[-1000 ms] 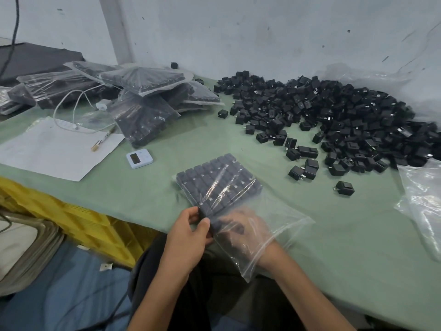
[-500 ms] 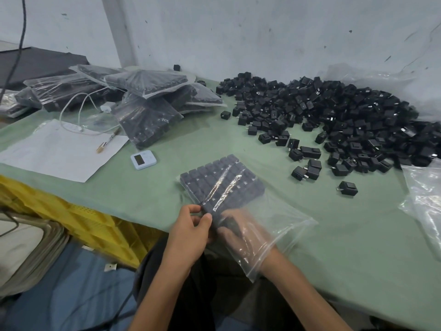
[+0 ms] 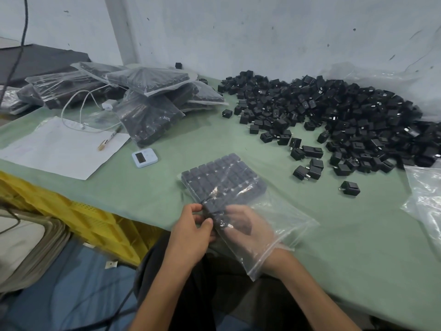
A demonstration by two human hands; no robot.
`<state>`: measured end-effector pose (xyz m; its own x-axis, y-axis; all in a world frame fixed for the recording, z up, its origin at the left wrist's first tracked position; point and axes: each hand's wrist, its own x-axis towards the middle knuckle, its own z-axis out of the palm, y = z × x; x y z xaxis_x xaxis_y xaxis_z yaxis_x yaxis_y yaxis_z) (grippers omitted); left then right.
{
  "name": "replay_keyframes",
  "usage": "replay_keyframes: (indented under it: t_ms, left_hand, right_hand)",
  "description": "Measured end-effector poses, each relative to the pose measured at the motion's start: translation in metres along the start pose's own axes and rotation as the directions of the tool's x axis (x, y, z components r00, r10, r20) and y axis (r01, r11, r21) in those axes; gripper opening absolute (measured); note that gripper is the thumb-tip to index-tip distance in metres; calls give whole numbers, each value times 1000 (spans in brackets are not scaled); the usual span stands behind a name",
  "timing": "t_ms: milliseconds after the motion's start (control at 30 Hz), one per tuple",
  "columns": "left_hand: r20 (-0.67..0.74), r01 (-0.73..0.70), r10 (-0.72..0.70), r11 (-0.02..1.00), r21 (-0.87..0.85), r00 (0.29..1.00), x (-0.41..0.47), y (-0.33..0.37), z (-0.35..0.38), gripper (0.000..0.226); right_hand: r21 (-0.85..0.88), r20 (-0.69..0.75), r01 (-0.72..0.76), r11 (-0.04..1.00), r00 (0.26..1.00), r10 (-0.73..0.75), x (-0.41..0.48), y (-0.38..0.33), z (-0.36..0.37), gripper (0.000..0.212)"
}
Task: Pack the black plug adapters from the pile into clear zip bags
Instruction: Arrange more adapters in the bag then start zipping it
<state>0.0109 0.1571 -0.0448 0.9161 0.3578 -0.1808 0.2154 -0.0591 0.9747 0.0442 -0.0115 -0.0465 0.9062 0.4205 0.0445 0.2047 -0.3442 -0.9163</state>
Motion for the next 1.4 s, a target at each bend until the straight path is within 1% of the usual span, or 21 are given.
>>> replay_keyframes:
  t_ms: [133,167,233,300,433,500,633,700,767,867,933,1000,1033,1100,1133,1200,1233,1267,1300,1333,1400]
  left_hand:
    - [8,-4,4,1000,-11,1000,-3,-1,-1,27]
    - [-1,-10,10,1000,-3,1000,-3,-2,-1,27]
    - [-19,-21,21,1000,11,1000,-4,-5,0,25]
    - [-30,-17,17,1000,-4,999,-5,-5,0,27]
    - [-5,-10,10,999,37,1000,-6,-2,-2,52]
    - [16,-2,2,1000,28,1000,-9,-2,-4,48]
    - [56,5,-7,1000,27,998,-10,-5,-5,39]
    - [38,-30,27,995,92,999,-10,-4,-7,38]
    - [-2,-105,108,969,226,994,-8,-3,-10,38]
    - [-30,-187,206,930,315,978,-3,0,-19,31]
    - [10,-252,272,876,412,962,2,5,-23,27]
    - [92,-273,262,831,485,961,7,7,-23,26]
    - [108,-243,218,856,457,970,9,7,-22,24]
    - [108,-142,115,949,282,987,13,6,-20,23]
    - [89,-102,85,973,206,992,14,4,-18,24]
    - [49,-75,68,988,139,996,17,7,-10,25]
    - [36,-71,67,991,112,997,18,9,-4,24]
    - [30,-72,69,993,95,997,19,12,3,24]
    - [25,-85,83,992,94,996,21,14,9,22]
    - [20,-109,108,986,125,994,23,16,14,20]
    - [-2,-193,202,935,297,979,26,19,19,21]
  right_hand:
    - [11,-67,-83,996,994,84,1,-9,3,19]
    - [-49,-63,-79,996,995,76,2,-10,4,18]
    - [-64,-20,-100,993,995,99,1,-12,4,23]
    - [-67,-25,-125,990,992,123,0,-14,2,26]
    - [-89,-5,-137,986,991,137,-2,-17,-1,26]
    - [-86,1,-132,987,991,133,-1,-18,0,34]
    - [-83,3,-116,990,993,117,-2,-20,-1,37]
    - [-114,41,-90,989,995,96,-2,-23,-1,38]
    - [-224,70,-45,973,996,62,-1,-24,-1,39]
    - [-256,45,-78,964,995,93,0,-15,0,27]
    - [-308,51,-68,949,995,88,0,-12,-1,22]
    - [-361,71,-49,931,994,80,3,-15,-1,21]
    - [-398,88,-33,917,993,74,4,-18,-2,21]
    - [-444,117,13,896,992,44,4,-22,-3,18]
    - [-432,119,27,902,993,27,3,-24,-4,15]
    - [-330,93,26,944,996,5,4,-26,-12,9]
    - [-268,91,17,963,996,8,7,-27,-18,10]
    - [-199,94,4,980,995,15,11,-27,-23,19]
    - [-126,102,-16,992,994,29,15,-26,-29,22]
    - [-63,109,-41,997,993,48,18,-26,-34,22]
    - [-3,132,-47,999,990,47,20,-20,-39,20]
